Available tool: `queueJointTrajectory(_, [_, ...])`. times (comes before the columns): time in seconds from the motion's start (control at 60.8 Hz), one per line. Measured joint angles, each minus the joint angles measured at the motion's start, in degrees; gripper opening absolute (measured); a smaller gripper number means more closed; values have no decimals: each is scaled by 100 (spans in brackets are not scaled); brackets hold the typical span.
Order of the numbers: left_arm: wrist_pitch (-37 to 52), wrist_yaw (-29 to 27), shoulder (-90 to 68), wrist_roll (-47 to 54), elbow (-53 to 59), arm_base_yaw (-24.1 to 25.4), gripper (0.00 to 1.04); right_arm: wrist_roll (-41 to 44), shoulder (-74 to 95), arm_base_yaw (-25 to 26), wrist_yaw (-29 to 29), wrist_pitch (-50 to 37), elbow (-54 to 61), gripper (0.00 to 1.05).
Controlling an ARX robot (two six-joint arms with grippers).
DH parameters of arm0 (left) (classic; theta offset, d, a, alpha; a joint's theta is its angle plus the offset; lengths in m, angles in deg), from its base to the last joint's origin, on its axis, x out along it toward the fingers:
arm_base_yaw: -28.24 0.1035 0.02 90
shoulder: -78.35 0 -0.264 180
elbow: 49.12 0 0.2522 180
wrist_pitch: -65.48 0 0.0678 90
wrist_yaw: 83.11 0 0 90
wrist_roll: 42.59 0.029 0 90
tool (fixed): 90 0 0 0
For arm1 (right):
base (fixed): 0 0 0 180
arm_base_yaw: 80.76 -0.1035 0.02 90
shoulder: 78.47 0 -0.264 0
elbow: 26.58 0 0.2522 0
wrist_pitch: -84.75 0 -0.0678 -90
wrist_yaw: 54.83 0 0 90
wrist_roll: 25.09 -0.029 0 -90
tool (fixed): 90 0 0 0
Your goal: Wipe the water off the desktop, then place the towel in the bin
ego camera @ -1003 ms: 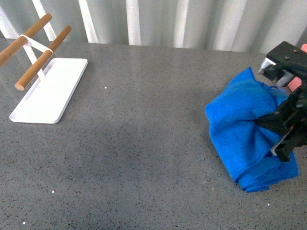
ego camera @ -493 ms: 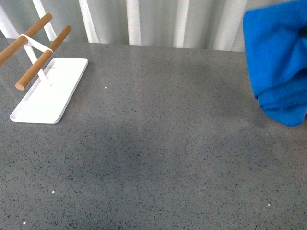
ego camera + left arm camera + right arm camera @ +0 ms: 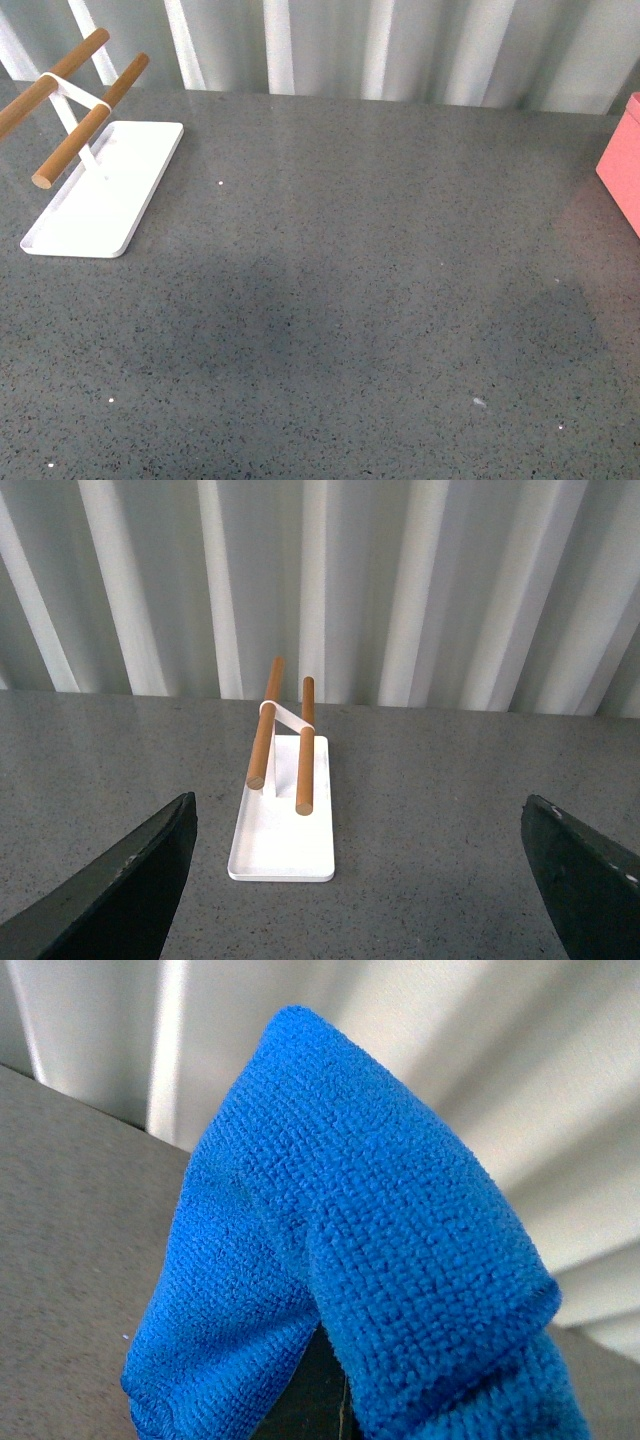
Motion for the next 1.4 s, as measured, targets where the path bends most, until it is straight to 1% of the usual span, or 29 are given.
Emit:
queueJointTrajectory(0.115, [0,2,-2,0,0,0,98,-79,234,490,74,0,42,3])
queueJointTrajectory(0.263, [0,2,-2,0,0,0,98,-127,579,892,179,-28,245,3])
queueJointTrajectory(0.46, [0,2,-2,0,0,0,98,-142,986,938,223,-155,328,3])
queueJointTrajectory(0.608, [0,0,-2,0,0,0,98,-140,1458,901,101,-192,289,3])
queueJointTrajectory(0.724, [0,0,-2,0,0,0,98,-103,1897,883,-157,-15,140,3])
queueJointTrajectory(0.839, [0,0,-2,0,0,0,98,94,2295,885,-638,210,-35,4])
queueJointTrajectory(0.888, [0,0,0,0,0,0,98,188,2455,890,-809,354,-116,13])
queueJointTrajectory(0.937, [0,0,-2,0,0,0,98,273,2531,890,-857,437,-142,20])
queueJointTrajectory(0.987, [0,0,-2,0,0,0,98,341,2559,890,-866,514,-162,27])
queueJointTrajectory(1.02, [0,2,-2,0,0,0,98,380,2562,887,-861,562,-173,35])
queueJointTrajectory(1.052, [0,2,-2,0,0,0,98,393,2562,885,-861,577,-186,38])
queueJointTrajectory(1.085, [0,2,-2,0,0,0,98,411,2562,883,-863,581,-216,45])
queueJointTrajectory(1.168, [0,0,-2,0,0,0,98,420,2559,876,-892,584,-267,56])
queueJointTrajectory(1.217, [0,0,-2,0,0,0,98,420,2559,874,-903,592,-291,65])
queueJointTrajectory(1.25, [0,0,-2,0,0,0,98,420,2559,872,-901,599,-295,68])
queueJointTrajectory(1.332, [0,0,-2,0,0,0,98,422,2559,861,-898,632,-299,83])
queueJointTrajectory(1.398, [0,2,0,0,0,0,98,420,2555,863,-883,636,-299,92])
